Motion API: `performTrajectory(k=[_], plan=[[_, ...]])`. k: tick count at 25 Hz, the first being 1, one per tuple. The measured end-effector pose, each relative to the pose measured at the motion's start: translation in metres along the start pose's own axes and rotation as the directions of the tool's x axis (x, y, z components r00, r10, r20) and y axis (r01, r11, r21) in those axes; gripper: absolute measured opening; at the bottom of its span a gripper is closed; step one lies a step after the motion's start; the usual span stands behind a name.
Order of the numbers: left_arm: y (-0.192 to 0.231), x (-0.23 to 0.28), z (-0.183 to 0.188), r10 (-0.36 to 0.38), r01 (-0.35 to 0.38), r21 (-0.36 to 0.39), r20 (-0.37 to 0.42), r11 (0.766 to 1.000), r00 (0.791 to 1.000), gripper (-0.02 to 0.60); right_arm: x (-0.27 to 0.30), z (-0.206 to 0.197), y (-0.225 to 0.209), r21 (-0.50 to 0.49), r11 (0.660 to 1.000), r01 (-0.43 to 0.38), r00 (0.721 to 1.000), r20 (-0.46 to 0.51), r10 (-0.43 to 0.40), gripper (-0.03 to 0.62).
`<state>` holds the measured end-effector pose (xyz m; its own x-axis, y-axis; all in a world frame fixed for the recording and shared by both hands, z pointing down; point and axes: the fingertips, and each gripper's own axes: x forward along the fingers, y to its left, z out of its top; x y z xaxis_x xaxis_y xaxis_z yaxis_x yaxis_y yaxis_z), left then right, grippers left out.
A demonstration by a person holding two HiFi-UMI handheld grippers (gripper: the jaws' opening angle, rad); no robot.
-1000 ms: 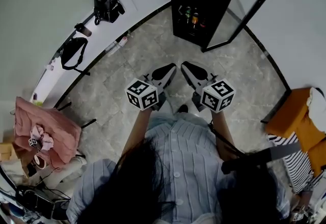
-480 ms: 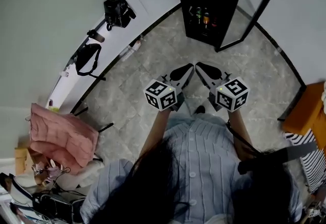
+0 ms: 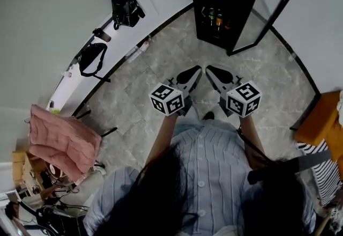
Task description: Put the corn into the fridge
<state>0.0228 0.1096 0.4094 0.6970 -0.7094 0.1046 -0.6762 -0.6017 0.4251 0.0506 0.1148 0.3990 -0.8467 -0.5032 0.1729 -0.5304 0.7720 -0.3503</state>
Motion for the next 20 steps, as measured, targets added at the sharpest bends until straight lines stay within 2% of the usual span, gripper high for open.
performTrajectory(k=[20], plan=[[0.006, 0.013, 0.007, -0.031, 0.031, 0.017, -0.010, 0.999, 0.999, 0.009, 0.008, 0.003, -0.011, -0.009, 1.000, 0.026, 1.000, 0.001, -0.026, 0.029]])
